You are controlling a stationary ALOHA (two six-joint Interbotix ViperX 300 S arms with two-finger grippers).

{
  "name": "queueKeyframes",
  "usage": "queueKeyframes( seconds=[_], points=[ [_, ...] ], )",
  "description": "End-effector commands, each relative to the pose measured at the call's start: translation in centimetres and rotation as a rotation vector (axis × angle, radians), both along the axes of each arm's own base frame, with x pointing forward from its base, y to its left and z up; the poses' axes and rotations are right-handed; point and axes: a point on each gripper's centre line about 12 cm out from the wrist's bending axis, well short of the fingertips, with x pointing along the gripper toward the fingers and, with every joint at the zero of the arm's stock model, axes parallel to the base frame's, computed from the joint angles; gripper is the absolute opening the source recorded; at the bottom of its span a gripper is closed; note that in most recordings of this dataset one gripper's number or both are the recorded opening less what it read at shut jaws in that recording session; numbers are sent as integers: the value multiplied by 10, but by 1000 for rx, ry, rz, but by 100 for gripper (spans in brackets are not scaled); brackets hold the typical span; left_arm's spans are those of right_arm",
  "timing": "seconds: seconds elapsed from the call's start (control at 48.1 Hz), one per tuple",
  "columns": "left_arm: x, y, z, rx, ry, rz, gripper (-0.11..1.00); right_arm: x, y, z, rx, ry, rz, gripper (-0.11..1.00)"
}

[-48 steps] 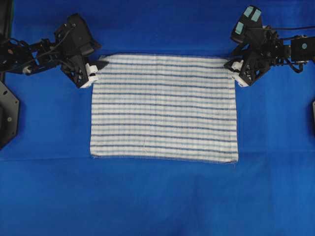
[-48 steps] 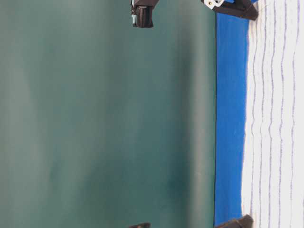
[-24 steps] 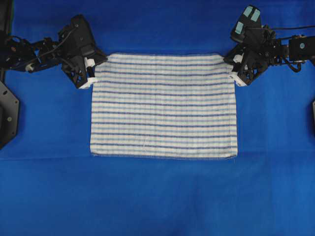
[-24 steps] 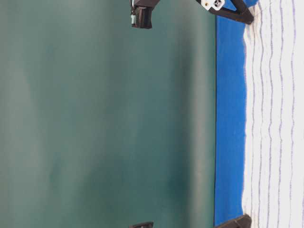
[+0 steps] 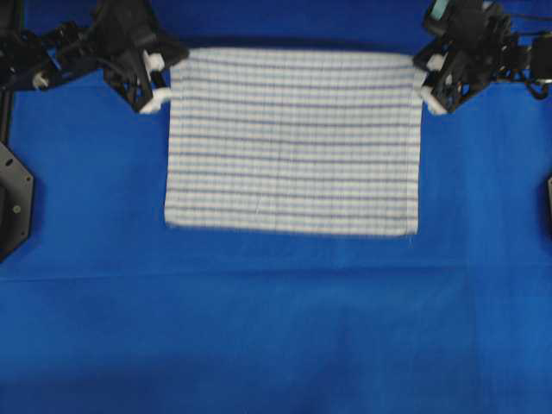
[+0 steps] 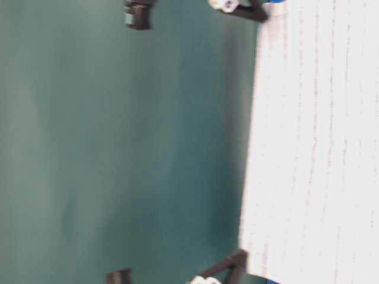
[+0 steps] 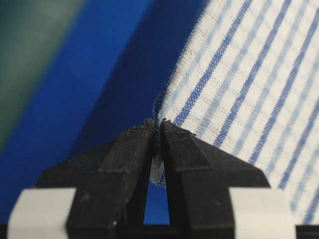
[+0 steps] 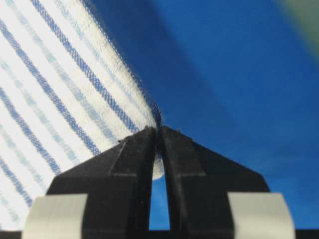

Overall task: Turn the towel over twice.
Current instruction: 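Lift the far corners and swing them toward the near side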

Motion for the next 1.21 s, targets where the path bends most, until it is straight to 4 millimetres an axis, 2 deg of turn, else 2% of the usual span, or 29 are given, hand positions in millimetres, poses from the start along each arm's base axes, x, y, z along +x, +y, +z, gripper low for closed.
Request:
queueKeyframes(
  seconds=[0.0,0.375,0.624,0.811,0.916,1.04,1.186],
  points=[
    [1,12,24,43,-52,26,4,-2,-10,30,-71,-51,-20,8],
    [8,33,86,250,-114,7,4,-12,-31,107,-281,-117,-68,8],
    [6,31,116,311,-165,6,4,-18,-28,138,-340,-187,-79,8],
    [-7,19,150,338,-191,2,4,-26,-11,164,-387,-261,-63,8],
    [-12,8,160,334,-190,-15,4,-32,4,176,-410,-295,-47,8],
    [-15,-11,159,319,-185,-57,4,-34,28,184,-413,-320,-4,8],
    [-15,-42,151,277,-155,-146,4,-32,56,179,-368,-305,47,8]
  ],
)
